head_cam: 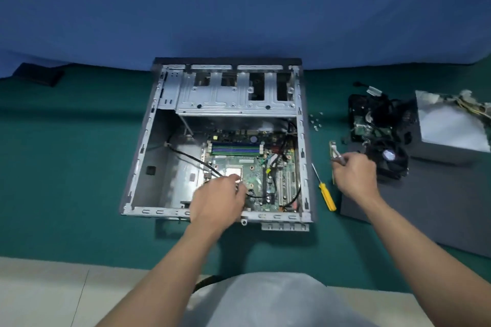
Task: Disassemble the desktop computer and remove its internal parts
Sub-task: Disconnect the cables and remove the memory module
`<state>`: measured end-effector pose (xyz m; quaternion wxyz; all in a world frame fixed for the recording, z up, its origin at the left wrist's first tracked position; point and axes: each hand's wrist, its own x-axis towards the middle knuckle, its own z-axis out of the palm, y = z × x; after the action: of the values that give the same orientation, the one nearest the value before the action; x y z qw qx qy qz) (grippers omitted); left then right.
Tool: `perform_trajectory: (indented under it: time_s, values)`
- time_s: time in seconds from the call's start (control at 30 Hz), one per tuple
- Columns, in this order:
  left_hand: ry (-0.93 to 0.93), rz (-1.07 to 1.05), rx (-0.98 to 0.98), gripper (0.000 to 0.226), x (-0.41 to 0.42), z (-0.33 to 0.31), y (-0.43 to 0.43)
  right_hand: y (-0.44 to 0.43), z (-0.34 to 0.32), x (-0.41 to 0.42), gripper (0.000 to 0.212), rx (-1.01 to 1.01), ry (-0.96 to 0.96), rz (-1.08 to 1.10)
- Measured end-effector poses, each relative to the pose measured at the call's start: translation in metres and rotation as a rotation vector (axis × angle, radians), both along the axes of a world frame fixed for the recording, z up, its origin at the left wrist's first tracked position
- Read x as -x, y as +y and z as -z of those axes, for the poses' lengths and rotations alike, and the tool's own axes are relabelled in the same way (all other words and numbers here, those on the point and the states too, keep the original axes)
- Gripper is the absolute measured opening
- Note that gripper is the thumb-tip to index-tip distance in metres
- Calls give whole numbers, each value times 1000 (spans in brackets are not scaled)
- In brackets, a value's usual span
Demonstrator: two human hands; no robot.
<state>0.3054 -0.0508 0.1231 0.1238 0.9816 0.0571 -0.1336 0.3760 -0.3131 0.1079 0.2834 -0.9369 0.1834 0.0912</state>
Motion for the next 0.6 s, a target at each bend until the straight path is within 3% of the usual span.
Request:
perform_trajectory:
  time_s: [0.2,0.4,0.6]
  values:
    - [95,-52,-20,32,-2,1,3,12,43,17,21,43,276,-124]
    - [74,-109,-29,31,1,-1,1,27,56,12,17,141,227,-71]
    - [48,-145,-37,32,4,-2,2,13,45,-3,17,-20,254,60]
